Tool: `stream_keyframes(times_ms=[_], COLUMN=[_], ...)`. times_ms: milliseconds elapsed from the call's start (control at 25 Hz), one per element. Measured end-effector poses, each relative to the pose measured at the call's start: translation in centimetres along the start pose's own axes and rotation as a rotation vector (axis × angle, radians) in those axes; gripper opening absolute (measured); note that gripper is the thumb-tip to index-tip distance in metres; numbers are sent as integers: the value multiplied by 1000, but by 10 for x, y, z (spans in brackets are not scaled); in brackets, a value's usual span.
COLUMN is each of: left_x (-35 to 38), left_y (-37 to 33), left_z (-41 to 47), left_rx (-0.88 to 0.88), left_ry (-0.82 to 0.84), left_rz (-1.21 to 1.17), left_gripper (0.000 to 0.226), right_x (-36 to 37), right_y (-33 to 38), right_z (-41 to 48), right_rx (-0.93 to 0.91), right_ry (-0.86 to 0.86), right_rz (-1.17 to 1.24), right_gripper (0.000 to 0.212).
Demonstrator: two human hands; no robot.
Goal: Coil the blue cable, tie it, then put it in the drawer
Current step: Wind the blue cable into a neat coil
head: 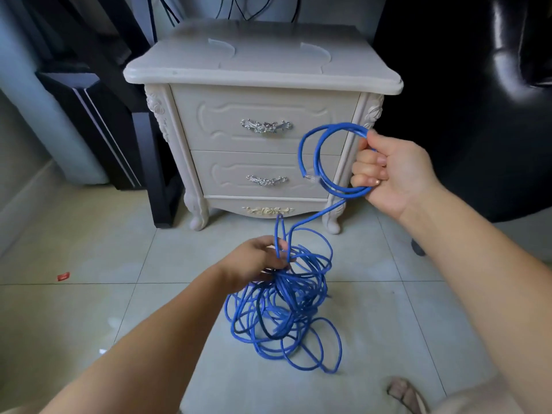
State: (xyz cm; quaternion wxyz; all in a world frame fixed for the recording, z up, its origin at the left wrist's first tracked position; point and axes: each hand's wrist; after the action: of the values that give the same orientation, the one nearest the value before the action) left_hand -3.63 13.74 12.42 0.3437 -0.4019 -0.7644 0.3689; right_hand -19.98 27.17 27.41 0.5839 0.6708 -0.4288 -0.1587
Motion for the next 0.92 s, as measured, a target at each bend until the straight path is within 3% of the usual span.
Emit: stream_keyframes(times_ms=[200,360,560,760,920], left_x=[-12,-12,-10,-5,-2], left_y=[-11,-38,-81,-98,-100], left_z=[-13,-24,-48,-59,-60], left_rx=[-15,59,175,276,311], left_ry=[50,0,14,-57,-72], left_rz=[-146,-106,-24,41,41], left_gripper=[32,42,43,41,32], right_x=[-9,-15,-12,-3,4], right_y=[-3,0,-6,-9,-7], right_z=[-3,-9,-8,-10,-9], right_rx=[-88,-232,-327,-393,-445], right_ry=[-96,-139,-76,-19,-182], right_rz=[-263,-616,-1006,-1095,-1062], right_gripper=[32,32,33,32,33])
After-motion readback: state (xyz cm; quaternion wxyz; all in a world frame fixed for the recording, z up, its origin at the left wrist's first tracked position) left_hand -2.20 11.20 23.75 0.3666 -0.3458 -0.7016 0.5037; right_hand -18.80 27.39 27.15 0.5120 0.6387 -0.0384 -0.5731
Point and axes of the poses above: each hand's wrist, its own z-axis towards the middle knuckle, its own x-axis out of the palm, y = z × x, and after that the axes turned 13 degrees about -z, right-handed
